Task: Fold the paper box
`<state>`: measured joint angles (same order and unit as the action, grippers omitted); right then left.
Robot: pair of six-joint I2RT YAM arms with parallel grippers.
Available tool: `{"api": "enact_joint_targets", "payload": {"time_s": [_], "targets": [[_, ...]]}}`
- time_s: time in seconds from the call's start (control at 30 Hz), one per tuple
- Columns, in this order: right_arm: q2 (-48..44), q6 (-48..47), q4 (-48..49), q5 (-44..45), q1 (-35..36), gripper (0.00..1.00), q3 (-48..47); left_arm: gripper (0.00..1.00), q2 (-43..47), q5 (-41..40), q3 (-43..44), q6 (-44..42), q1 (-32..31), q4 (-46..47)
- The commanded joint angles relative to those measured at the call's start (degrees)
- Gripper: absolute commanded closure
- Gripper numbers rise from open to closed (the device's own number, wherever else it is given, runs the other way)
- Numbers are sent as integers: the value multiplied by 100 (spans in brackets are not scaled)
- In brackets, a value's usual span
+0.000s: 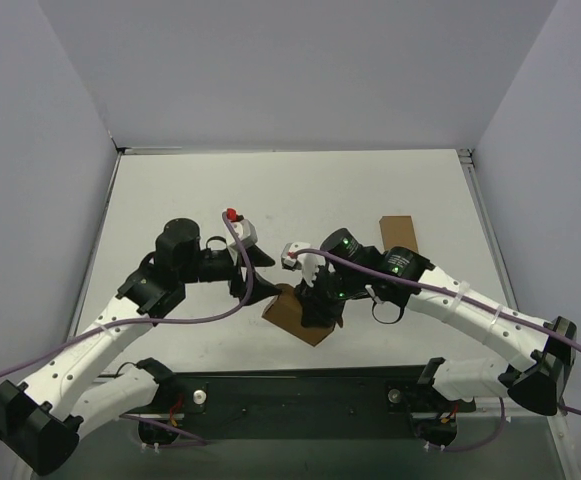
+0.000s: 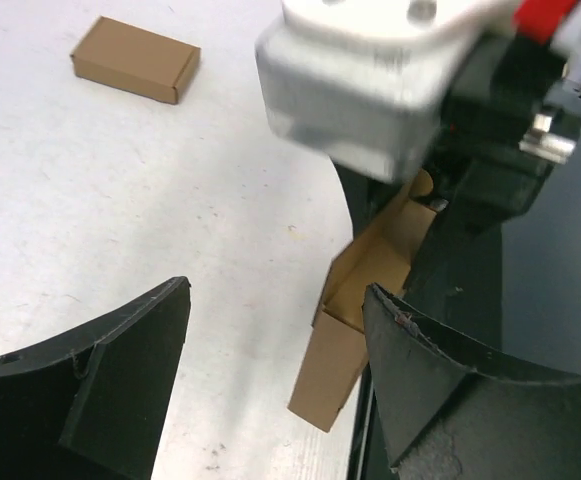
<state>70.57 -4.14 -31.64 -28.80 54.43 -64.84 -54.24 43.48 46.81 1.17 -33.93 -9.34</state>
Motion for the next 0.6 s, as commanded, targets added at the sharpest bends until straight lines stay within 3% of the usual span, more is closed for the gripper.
{"api": "enact_joint_targets", "payload": {"time_s": [0.0, 0.17, 0.57], "targets": [[115, -183, -255, 260, 102, 83, -187, 22, -183, -306, 461, -363, 18, -129], [124, -245, -273, 331, 111, 84, -187, 34, -324, -43, 531, -468, -8, -243], [177, -263, -308, 340, 111, 84, -205, 36, -509, 231, 593, -469, -70, -296]]}}
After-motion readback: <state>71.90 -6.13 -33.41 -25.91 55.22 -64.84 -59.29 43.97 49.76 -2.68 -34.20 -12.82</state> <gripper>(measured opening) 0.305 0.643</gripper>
